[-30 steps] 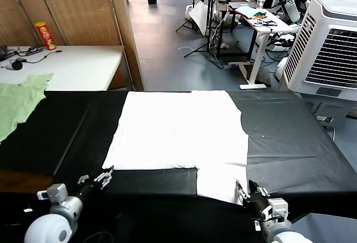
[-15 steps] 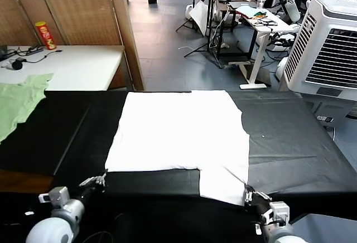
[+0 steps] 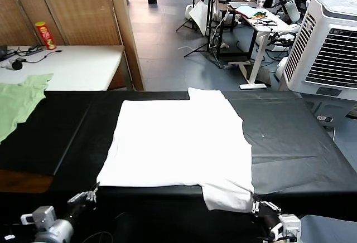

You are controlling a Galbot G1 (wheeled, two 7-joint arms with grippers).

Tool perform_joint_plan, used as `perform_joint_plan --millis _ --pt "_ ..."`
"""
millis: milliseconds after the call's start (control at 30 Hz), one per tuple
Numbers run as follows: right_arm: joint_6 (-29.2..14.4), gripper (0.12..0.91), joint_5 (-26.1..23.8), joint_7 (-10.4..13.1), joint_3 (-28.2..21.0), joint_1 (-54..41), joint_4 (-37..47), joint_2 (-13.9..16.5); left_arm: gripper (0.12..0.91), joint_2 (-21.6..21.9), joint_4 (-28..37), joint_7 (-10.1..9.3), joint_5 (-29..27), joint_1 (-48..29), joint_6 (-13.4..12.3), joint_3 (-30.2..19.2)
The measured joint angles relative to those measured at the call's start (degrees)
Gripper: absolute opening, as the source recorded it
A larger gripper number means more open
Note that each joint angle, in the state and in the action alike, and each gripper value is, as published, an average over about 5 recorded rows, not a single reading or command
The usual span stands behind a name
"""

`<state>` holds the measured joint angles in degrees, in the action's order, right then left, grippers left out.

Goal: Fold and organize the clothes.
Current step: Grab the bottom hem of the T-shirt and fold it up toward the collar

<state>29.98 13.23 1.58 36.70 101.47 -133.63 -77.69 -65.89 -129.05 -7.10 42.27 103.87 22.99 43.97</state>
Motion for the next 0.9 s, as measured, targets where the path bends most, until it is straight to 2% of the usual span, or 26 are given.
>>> perform_joint_plan --millis 133,467,900 --pt "-3.1 0.122 2.5 0.1 -0.6 -4.7 3.7 1.2 0.126 -1.5 0.7 -0.34 1.3 -3.0 -1.3 -0.8" --pt "-4.9 0.122 4.4 0.3 -3.7 -20.9 15.6 4.4 0.126 -2.7 5.7 -1.15 -0.8 -13.7 -1.9 -3.0" --pt "-5.9 0.122 1.1 -0.3 -11.4 -37.7 32.0 4.3 0.126 -0.6 15.8 -1.06 -5.0 -24.5 -2.5 -7.1"
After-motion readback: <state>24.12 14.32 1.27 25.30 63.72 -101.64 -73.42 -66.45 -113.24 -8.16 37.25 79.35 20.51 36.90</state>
